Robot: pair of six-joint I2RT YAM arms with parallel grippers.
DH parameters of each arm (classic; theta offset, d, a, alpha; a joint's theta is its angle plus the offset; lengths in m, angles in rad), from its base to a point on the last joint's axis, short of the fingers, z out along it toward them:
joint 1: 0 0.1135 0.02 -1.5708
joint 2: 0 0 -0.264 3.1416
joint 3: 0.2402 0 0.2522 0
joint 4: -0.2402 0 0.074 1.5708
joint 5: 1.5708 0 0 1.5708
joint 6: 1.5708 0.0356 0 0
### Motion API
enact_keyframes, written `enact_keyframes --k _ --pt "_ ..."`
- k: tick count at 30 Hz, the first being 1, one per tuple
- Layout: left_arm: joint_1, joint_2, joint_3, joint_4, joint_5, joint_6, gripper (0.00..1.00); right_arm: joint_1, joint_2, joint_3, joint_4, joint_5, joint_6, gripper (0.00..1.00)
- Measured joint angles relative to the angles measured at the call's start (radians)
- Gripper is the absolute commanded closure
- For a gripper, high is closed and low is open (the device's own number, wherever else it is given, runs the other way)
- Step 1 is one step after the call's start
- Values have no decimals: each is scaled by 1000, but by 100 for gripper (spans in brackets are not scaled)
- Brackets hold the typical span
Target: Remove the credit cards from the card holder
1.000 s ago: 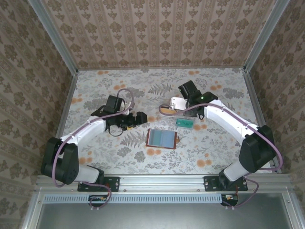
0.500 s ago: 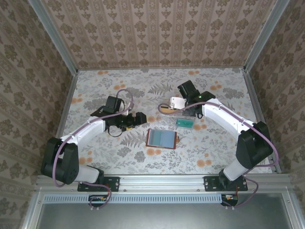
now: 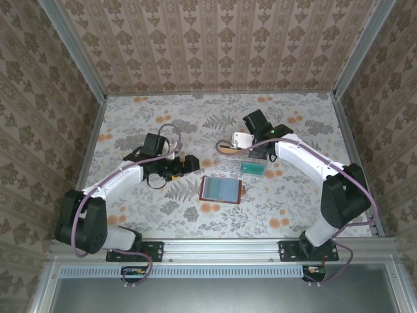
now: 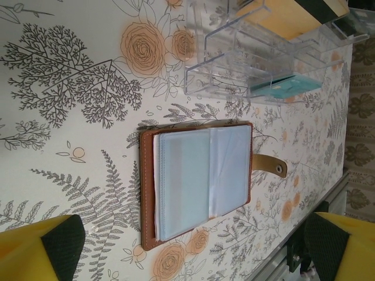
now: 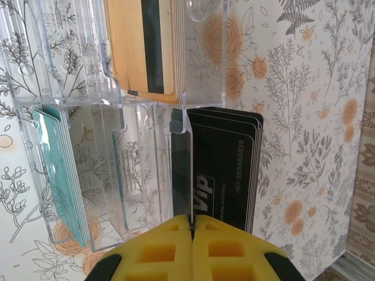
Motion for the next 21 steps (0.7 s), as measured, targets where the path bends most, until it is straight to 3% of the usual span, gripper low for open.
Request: enact_keyframes --k 2,4,5,21 --pt "0 -2 -1 0 0 0 0 -1 3 0 4 0 6 92" --pt "0 -6 -3 0 0 0 0 -4 3 0 5 0 13 78" --pt "0 -7 -4 0 0 0 0 -7 3 0 5 -1 17 76" --pt "0 -18 -16 1 0 0 0 -19 4 -17 66 29 40 69"
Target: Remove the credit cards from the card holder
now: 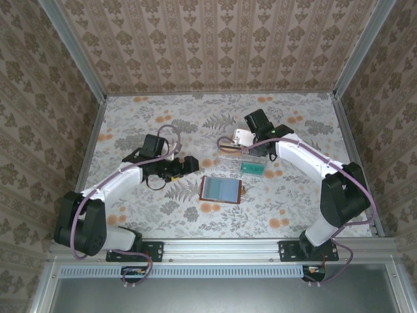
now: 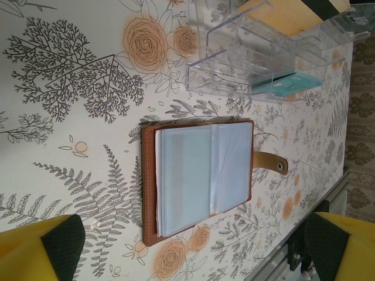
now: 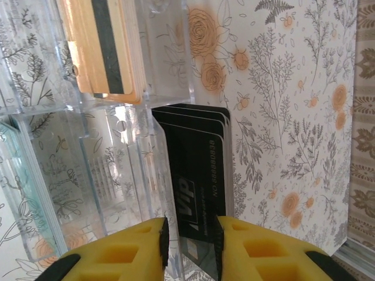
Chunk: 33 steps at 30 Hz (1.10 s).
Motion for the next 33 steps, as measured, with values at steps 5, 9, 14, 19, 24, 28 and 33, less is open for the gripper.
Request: enact_keyframes --k 5,9,14,19,24,28,33 --pt "0 -2 -2 0 0 0 0 -7 3 -3 34 29 10 69" --pt "0 -9 -3 0 0 0 0 -18 5 -3 58 46 23 68" --pt "0 -20 -10 0 0 0 0 -24 14 -3 80 64 34 68" --pt "0 -28 -16 0 0 0 0 -27 19 -3 91 70 56 68" --pt "0 -32 -18 0 0 -1 0 -35 18 -3 92 70 79 67" --pt "0 -32 -19 0 0 -1 0 -37 7 -6 92 69 101 66" --pt "0 -32 -21 0 0 -2 0 -37 -64 -20 84 57 166 66"
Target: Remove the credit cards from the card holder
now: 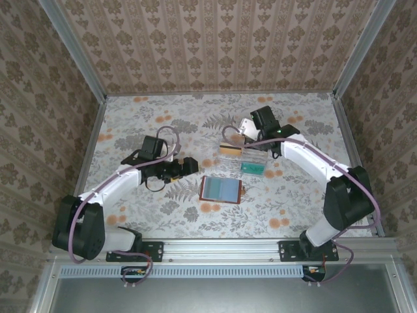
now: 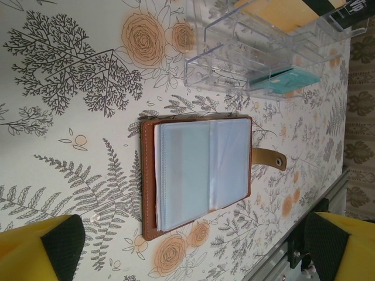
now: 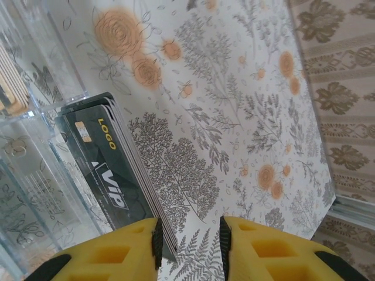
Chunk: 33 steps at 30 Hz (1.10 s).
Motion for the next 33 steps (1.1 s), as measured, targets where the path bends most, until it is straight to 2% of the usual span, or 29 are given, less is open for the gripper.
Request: enact_keyframes --k 5,9,11,15,21,24,30,33 --pt "-2 0 -8 8 0 -11 2 19 -137 -29 -16 -53 142 68" --pt "-8 2 -18 29 0 -42 15 74 -275 -96 -25 -117 303 74" --pt "-17 9 -23 50 0 -61 25 106 -331 -139 -26 -147 406 77" --pt "-49 43 -32 78 -8 -92 37 186 -391 -238 -26 -183 620 78" --pt "-120 92 -33 106 -31 -117 50 351 -385 -364 -19 -182 897 79" --pt "-142 119 -33 114 -34 -126 62 399 -351 -403 2 -180 1022 83" --pt "-178 176 -33 129 -40 -132 69 454 -211 -454 59 -179 1225 88" --pt "-189 192 -33 133 -42 -132 69 462 -149 -475 92 -180 1298 84"
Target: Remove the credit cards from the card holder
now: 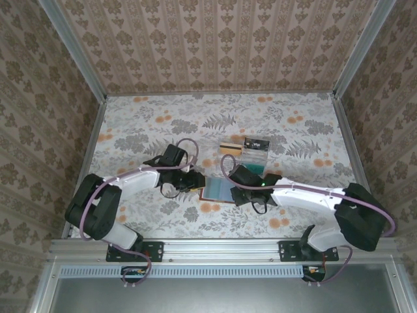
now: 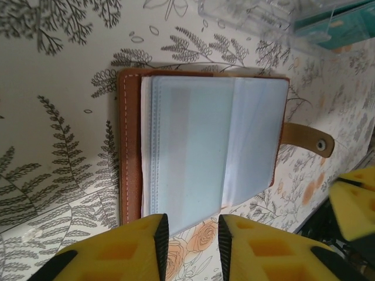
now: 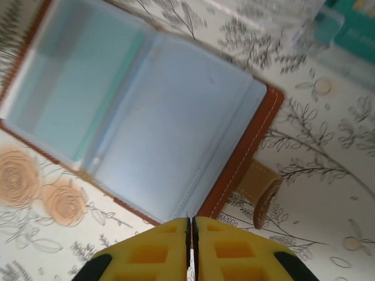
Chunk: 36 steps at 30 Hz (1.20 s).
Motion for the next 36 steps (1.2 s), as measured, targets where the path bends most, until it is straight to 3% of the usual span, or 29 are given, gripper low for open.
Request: enact_keyframes --k 8,24,30,36 --pt "-14 39 0 26 -1 0 70 0 108 -5 54 3 103 84" --pt "-32 124 15 45 6 1 67 0 137 -4 84 3 156 85" --pt "-42 134 27 60 23 1 58 0 138 -4 94 3 163 84" --pt "-55 134 35 74 45 1 56 0 140 -4 99 3 171 85"
